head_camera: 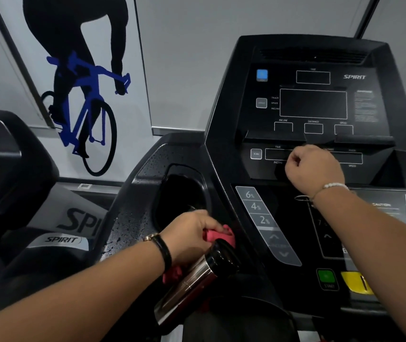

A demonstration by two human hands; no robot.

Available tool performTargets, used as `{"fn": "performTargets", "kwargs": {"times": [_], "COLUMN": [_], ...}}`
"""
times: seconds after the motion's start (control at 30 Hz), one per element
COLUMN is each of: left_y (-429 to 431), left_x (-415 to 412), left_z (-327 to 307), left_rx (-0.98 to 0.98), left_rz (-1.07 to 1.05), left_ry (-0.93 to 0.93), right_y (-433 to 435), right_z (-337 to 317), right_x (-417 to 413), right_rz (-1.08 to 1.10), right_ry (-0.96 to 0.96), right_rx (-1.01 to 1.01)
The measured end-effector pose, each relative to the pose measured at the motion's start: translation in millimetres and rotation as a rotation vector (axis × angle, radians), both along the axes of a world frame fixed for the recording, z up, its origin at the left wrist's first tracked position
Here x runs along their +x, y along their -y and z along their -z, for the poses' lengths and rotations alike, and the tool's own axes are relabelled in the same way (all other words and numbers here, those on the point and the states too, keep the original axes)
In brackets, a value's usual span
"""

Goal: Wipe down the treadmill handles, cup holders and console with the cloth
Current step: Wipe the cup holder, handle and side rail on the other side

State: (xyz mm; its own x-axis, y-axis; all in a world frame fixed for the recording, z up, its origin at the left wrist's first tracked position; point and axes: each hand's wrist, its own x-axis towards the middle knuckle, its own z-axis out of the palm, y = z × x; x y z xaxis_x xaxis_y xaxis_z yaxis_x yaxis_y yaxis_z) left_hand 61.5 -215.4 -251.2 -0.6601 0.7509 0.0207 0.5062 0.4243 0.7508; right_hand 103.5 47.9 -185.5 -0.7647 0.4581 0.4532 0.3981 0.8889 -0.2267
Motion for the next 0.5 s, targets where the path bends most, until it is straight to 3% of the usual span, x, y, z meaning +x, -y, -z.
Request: {"fn": "performTargets", "kwargs": {"times": [0.17, 0.37, 0.5], "left_y": [-14, -6, -11], "left_x": [-17, -7, -14], "left_z": [-15, 2, -6], "left_rx": [-0.053, -0.081, -0.105], "left_rz": [-0.136, 0.117, -0.062], "left_ry": [-0.091, -0.18, -0.187], "right_y": [-1, 3, 4], "right_z": [0, -1, -7], "right_x": [0, -2, -10], "right_rz": [0.016, -0.034, -0.06], "right_ry": [0.012, -0.1, -0.083], "right_rx": [0.006, 0.06, 0.221]}}
